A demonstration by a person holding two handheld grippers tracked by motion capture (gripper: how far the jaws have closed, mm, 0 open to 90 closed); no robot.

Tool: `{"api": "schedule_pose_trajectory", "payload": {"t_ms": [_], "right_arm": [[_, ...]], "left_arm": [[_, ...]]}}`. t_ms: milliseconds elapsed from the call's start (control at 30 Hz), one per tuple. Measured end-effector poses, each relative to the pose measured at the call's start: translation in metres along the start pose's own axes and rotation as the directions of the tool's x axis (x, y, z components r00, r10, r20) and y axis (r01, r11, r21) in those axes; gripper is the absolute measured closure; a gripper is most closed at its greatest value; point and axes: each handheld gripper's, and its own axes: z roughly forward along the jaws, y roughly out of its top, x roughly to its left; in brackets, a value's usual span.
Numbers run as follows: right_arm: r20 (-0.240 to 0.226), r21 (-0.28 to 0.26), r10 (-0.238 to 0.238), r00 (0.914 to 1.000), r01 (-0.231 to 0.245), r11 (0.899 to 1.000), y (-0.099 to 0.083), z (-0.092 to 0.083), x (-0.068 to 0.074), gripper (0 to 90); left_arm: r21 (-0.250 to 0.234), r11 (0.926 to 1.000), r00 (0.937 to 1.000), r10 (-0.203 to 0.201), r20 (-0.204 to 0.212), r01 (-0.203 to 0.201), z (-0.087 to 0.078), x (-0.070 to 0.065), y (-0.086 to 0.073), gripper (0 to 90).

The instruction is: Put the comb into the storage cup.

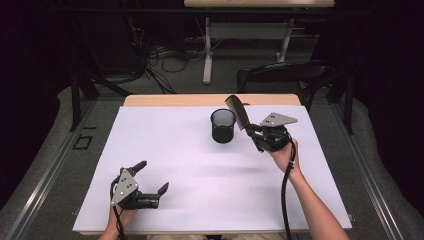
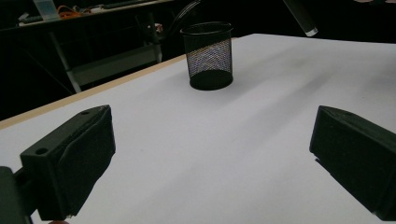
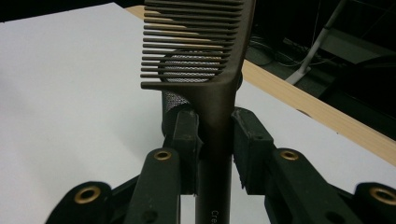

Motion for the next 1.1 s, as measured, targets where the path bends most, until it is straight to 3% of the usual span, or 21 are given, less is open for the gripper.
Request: {"api": "schedule_pose_trajectory", "payload": {"t_ms": [1100], "right_arm": [[0.002, -0.034, 0.031, 0.9995, -0.031, 0.999, 0.025, 0.009, -0.012, 72.6]], "left_arm": [[-0.006, 1.0000, 1.0000, -0.003, 0.007, 0.003, 0.000, 0.000, 0.000, 0.2]]}}
